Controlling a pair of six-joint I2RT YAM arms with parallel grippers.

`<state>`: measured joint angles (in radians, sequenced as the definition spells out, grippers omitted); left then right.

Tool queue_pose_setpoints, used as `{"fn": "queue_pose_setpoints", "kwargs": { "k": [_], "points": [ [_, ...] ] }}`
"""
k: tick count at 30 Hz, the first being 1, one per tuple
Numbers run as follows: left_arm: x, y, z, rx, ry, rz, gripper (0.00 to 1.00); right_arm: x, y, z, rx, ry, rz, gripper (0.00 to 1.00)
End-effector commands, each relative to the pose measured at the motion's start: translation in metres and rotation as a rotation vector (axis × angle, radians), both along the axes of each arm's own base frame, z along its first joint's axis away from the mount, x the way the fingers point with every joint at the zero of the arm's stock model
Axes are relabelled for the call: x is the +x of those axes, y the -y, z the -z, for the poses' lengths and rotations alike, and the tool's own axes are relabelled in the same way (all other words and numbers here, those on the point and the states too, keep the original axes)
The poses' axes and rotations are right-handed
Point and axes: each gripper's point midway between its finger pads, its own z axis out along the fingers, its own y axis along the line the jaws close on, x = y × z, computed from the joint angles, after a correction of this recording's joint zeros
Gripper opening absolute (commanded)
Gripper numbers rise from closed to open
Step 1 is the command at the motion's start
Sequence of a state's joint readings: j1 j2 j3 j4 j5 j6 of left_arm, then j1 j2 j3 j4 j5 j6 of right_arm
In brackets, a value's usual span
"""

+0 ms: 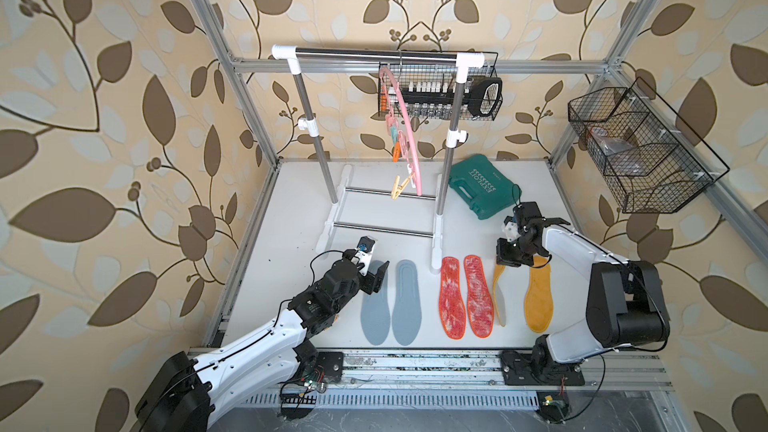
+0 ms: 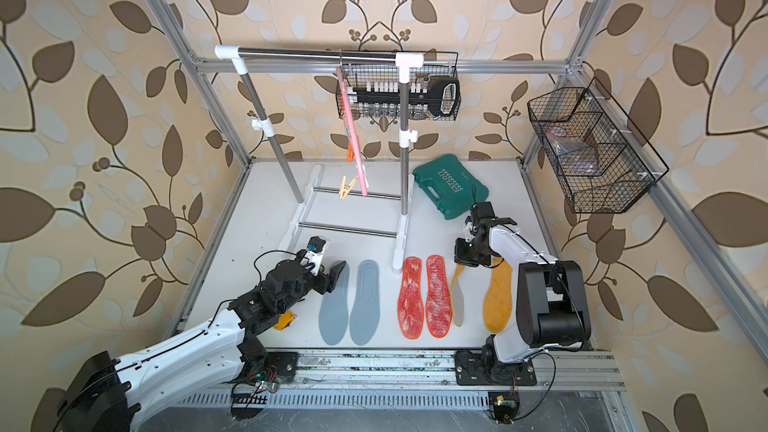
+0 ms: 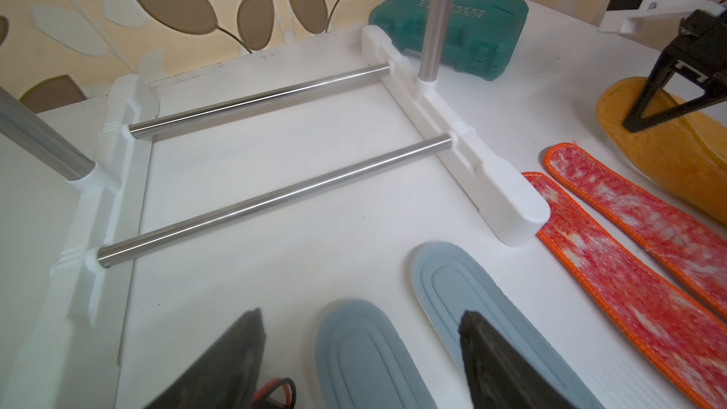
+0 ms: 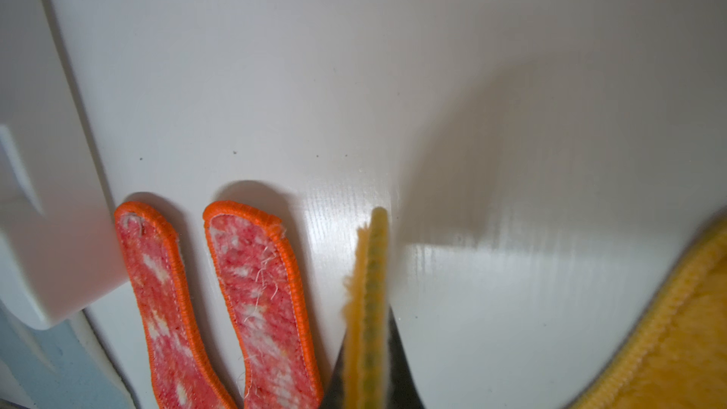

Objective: Take the shoe insoles off the hanger
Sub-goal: Place the insole at the center of the board.

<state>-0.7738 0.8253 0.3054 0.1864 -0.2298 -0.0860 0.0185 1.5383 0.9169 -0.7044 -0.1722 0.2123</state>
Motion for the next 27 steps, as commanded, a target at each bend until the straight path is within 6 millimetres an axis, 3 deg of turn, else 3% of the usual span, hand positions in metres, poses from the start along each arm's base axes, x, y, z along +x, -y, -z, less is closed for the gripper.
{"fn": "queue_pose_setpoints", "kwargs": {
  "k": [1, 5, 9, 14, 21, 27],
  "points": [
    [0.002, 0.005, -0.016, -0.037, 0.039, 0.010, 0.81, 0.001, 0.011, 0.008, -0.047, -0.029, 0.012, 0.00],
    [0.002, 0.005, -0.016, -0.040, 0.039, 0.010, 0.81, 0.005, 0.023, 0.017, -0.081, -0.076, 0.018, 0.02],
    [0.002, 0.005, -0.013, -0.038, 0.038, 0.011, 0.81, 0.014, 0.033, 0.021, 0.030, -0.137, 0.051, 0.00],
    [0.003, 0.007, -0.012, -0.032, 0.037, 0.017, 0.80, 0.025, -0.002, -0.012, 0.216, 0.001, -0.014, 0.00],
    [0.000, 0.010, -0.017, -0.044, 0.035, 0.036, 0.81, 0.011, -0.006, -0.038, 0.241, -0.063, -0.116, 0.00],
    [0.000, 0.008, -0.018, -0.053, 0.040, 0.030, 0.81, -0.005, 0.022, -0.010, 0.099, -0.189, -0.096, 0.00]
  ]
}}
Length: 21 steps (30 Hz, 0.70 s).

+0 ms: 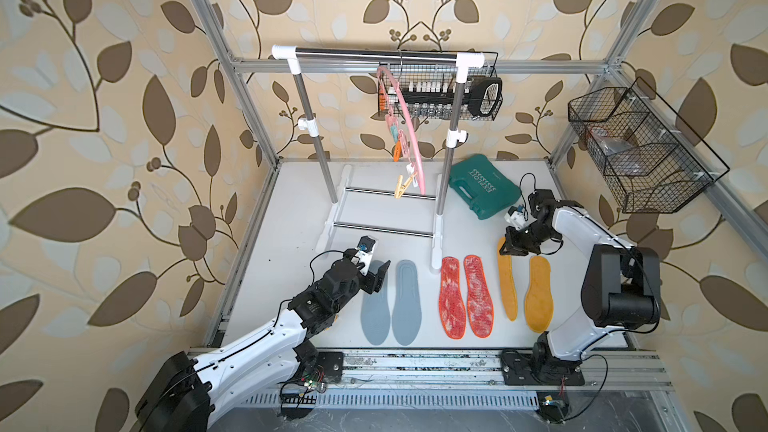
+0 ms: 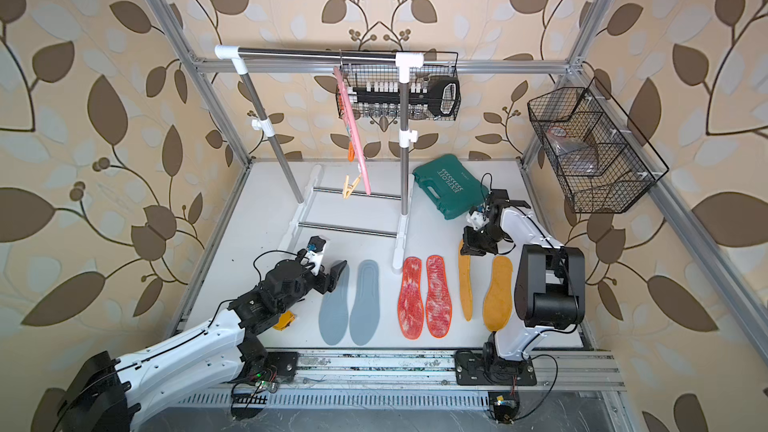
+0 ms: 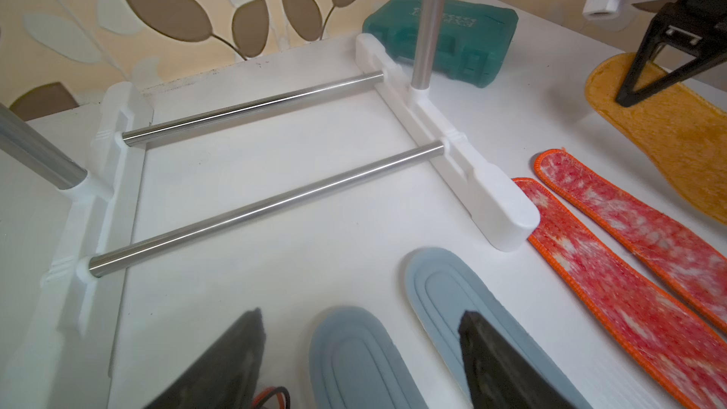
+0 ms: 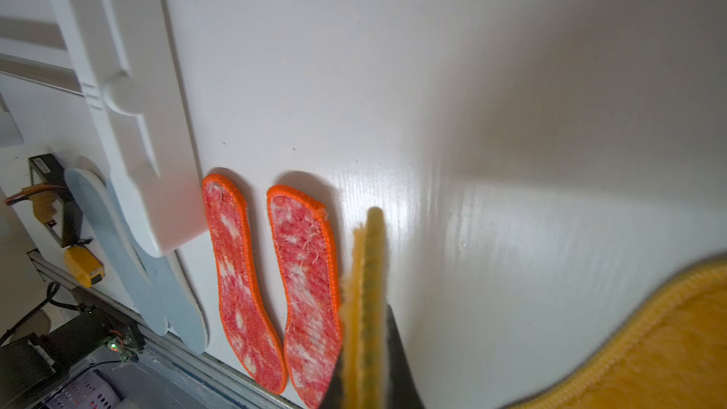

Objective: Take the shoe insoles off the hanger
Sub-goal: Place the insole at the center of the board.

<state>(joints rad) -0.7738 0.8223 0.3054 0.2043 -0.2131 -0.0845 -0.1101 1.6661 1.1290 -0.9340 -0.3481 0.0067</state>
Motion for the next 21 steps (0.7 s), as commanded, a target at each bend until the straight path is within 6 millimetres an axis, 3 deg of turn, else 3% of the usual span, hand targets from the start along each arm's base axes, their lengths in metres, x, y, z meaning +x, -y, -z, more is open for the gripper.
{"fn": "queue_pose_setpoints", "kwargs": {
  "k": [1, 3, 7, 11, 21],
  "points": [
    [0.000, 0.005, -0.014, -0.037, 0.028, 0.018, 0.81, -0.017, 0.018, 0.018, -0.078, -0.126, -0.007, 0.00],
    [-0.001, 0.006, -0.015, -0.042, 0.027, 0.025, 0.81, -0.018, 0.033, 0.026, -0.142, -0.157, 0.021, 0.00],
    [-0.002, 0.005, -0.018, -0.049, 0.033, 0.024, 0.81, -0.010, 0.042, 0.029, -0.142, -0.136, 0.050, 0.00],
    [-0.003, 0.003, -0.019, -0.051, 0.038, 0.021, 0.81, 0.000, 0.028, 0.030, 0.019, -0.091, 0.083, 0.00],
    [-0.002, 0.003, -0.017, -0.043, 0.035, 0.016, 0.81, -0.002, 0.039, 0.050, 0.000, -0.167, 0.091, 0.01]
  ]
}}
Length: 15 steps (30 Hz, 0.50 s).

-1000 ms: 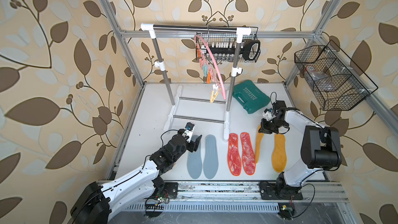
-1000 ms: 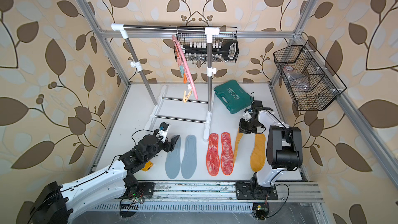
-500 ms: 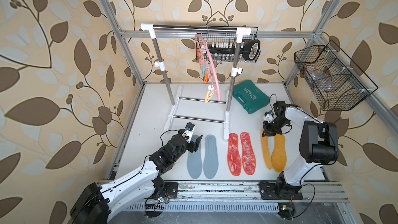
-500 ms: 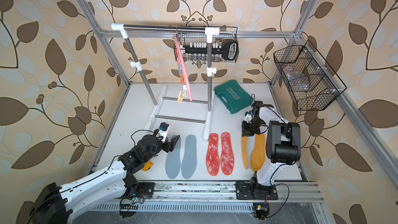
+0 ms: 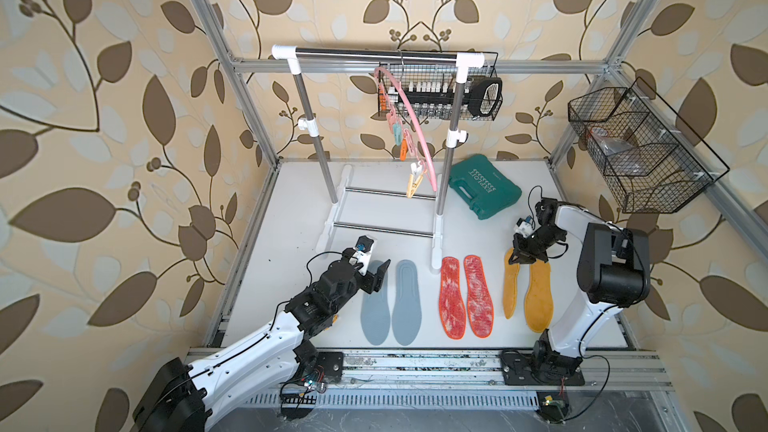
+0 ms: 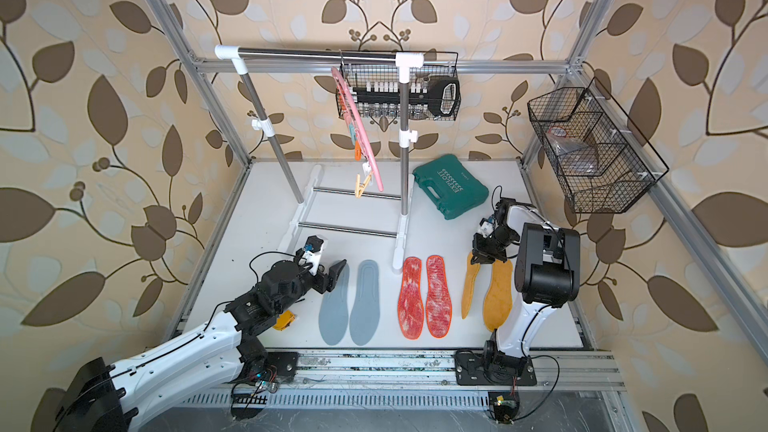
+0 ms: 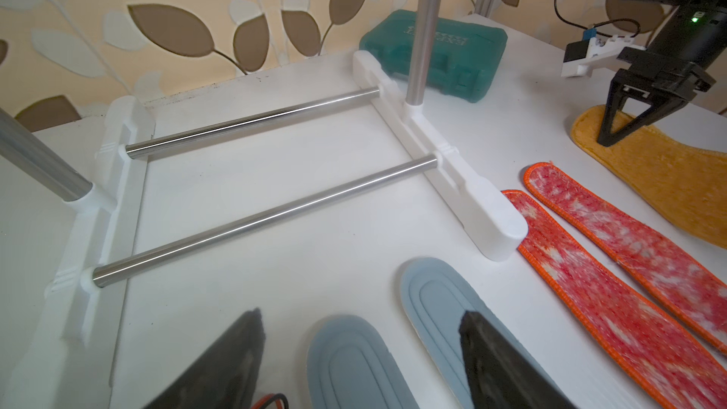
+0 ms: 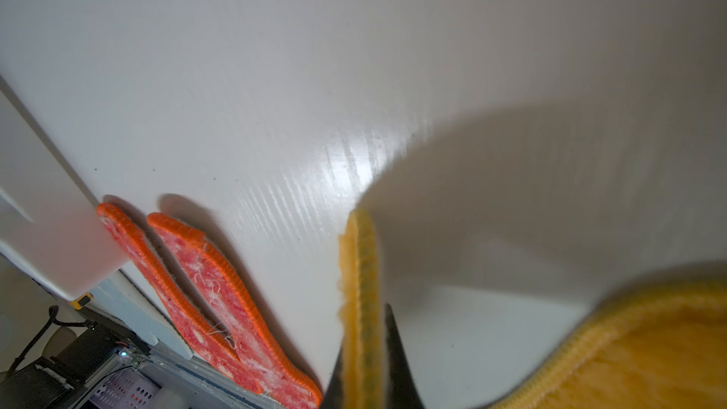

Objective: Take the shoe insoles off the hanger
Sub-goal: Place the insole at the center of the board.

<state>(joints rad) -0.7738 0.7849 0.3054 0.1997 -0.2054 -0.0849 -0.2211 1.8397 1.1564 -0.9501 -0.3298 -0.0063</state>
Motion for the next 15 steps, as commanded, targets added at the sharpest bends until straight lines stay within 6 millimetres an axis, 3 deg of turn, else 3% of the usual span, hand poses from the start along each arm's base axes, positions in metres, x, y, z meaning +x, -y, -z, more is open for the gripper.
{"fn": "queue_pose_setpoints", "kwargs": {
  "k": [1, 7, 15],
  "points": [
    [0.000, 0.003, -0.007, -0.015, 0.013, 0.008, 0.81, 0.003, 0.007, 0.008, -0.022, -0.012, -0.004, 0.03],
    [0.001, 0.003, -0.007, -0.015, 0.016, 0.006, 0.81, 0.002, 0.020, 0.012, -0.084, -0.031, 0.023, 0.23],
    [0.000, 0.002, -0.007, -0.015, 0.016, 0.006, 0.81, -0.003, 0.020, 0.017, -0.099, -0.042, 0.121, 0.25]
  ]
}}
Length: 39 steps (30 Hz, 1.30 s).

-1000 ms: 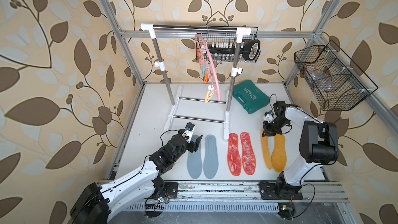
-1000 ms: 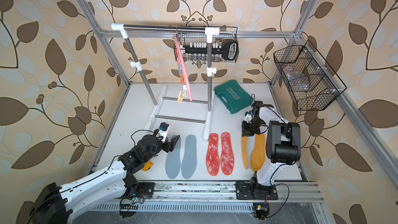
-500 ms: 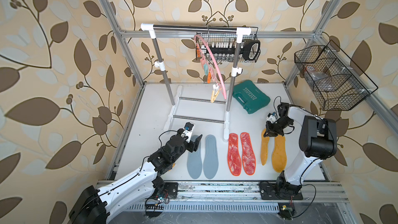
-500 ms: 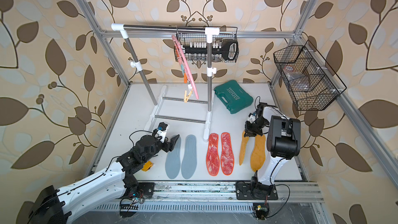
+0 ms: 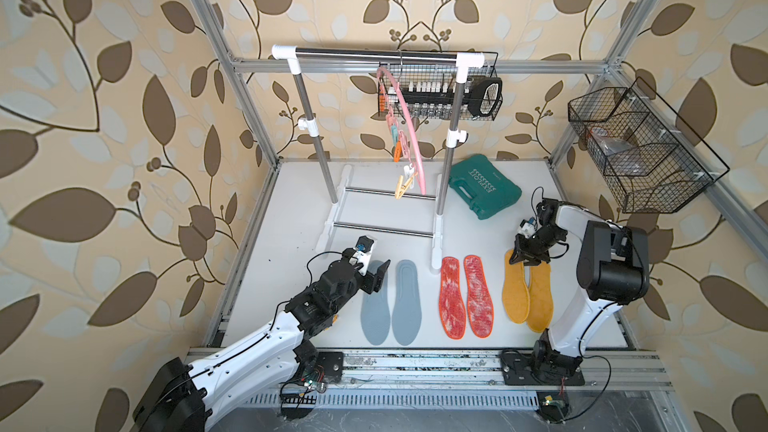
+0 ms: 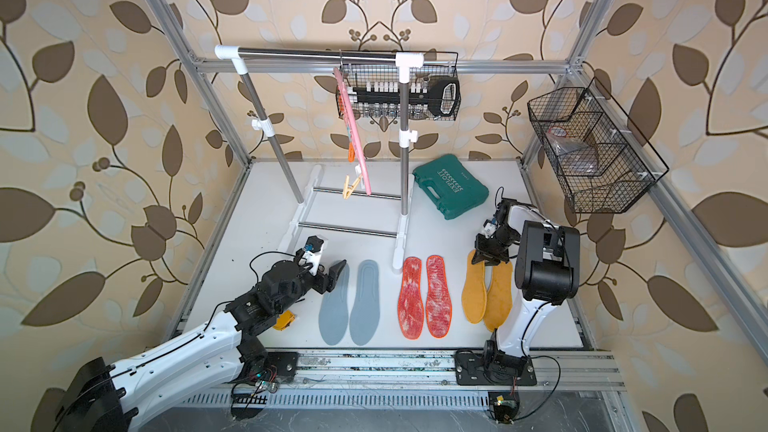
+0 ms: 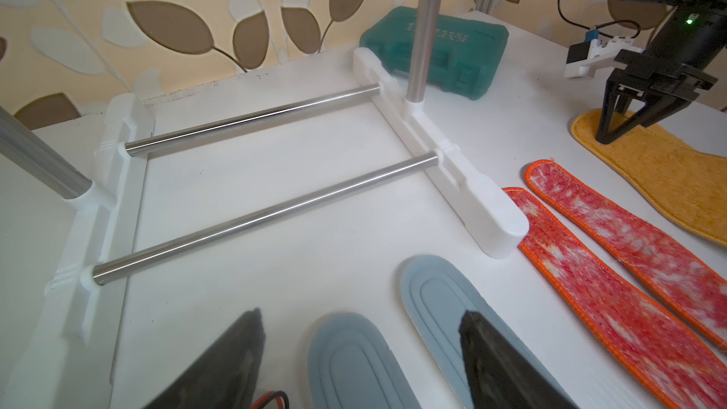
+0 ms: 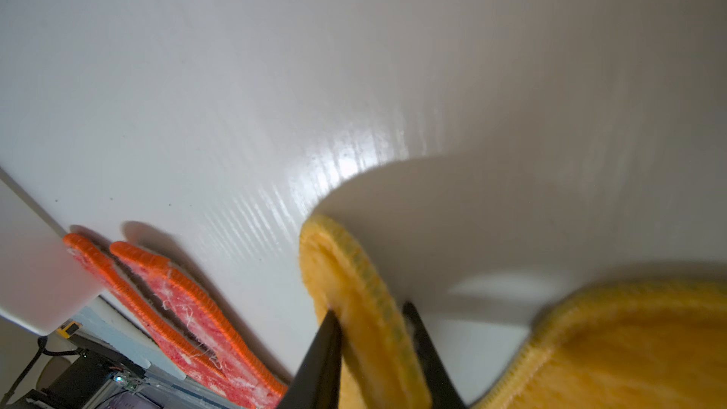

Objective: Take the shoe insoles off the hanger
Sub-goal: Place the insole at the center of the board, then reset both arms

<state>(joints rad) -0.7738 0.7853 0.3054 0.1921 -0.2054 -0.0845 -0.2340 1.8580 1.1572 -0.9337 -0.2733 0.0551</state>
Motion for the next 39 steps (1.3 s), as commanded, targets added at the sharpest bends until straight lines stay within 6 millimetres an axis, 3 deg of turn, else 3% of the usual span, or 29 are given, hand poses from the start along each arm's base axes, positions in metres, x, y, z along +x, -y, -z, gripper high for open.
{"fn": "queue_pose_setpoints", "kwargs": {
  "k": [1, 5, 15, 16, 21, 22, 26, 27, 28, 34, 35, 37, 39],
  "points": [
    [0.001, 0.003, -0.009, -0.021, 0.022, 0.006, 0.81, -0.002, 0.006, 0.010, -0.041, -0.003, 0.070, 0.25],
    [0.001, 0.003, -0.009, -0.022, 0.022, 0.005, 0.81, -0.002, 0.003, 0.008, -0.030, 0.017, 0.088, 0.27],
    [0.001, 0.001, -0.011, -0.021, 0.029, -0.003, 0.81, 0.000, 0.019, 0.005, -0.127, 0.063, 0.130, 0.45],
    [0.001, 0.001, -0.011, -0.021, 0.030, -0.004, 0.82, 0.000, 0.019, 0.003, -0.133, 0.074, 0.138, 0.56],
    [0.002, -0.001, -0.010, -0.020, 0.025, -0.013, 0.82, 0.012, 0.018, -0.013, -0.127, 0.175, 0.182, 0.57],
    [0.001, 0.000, -0.012, -0.029, 0.025, -0.007, 0.82, 0.019, 0.016, -0.020, -0.123, 0.231, 0.178, 0.65],
    [-0.002, 0.000, -0.018, -0.047, 0.038, 0.001, 0.82, 0.041, 0.015, -0.065, -0.163, 0.510, 0.199, 0.69],
    [-0.001, -0.004, -0.019, -0.045, 0.044, -0.017, 0.82, 0.045, 0.014, -0.081, -0.169, 0.598, 0.205, 0.95],
    [0.000, -0.007, -0.019, -0.042, 0.050, -0.033, 0.83, 0.050, 0.014, -0.097, -0.182, 0.685, 0.211, 0.97],
    [0.003, -0.013, -0.016, -0.024, 0.062, -0.064, 0.84, 0.047, 0.007, -0.175, -0.238, 1.102, 0.191, 0.97],
    [0.004, -0.013, -0.014, -0.018, 0.060, -0.067, 0.85, 0.045, 0.004, -0.183, -0.245, 1.154, 0.174, 0.98],
    [0.006, -0.009, -0.009, -0.005, 0.046, -0.061, 0.99, 0.038, -0.002, -0.195, -0.275, 1.254, 0.118, 0.97],
    [0.008, -0.005, -0.004, 0.013, 0.030, -0.048, 0.99, 0.031, -0.004, -0.197, -0.321, 1.327, 0.074, 0.97]
  ]
}}
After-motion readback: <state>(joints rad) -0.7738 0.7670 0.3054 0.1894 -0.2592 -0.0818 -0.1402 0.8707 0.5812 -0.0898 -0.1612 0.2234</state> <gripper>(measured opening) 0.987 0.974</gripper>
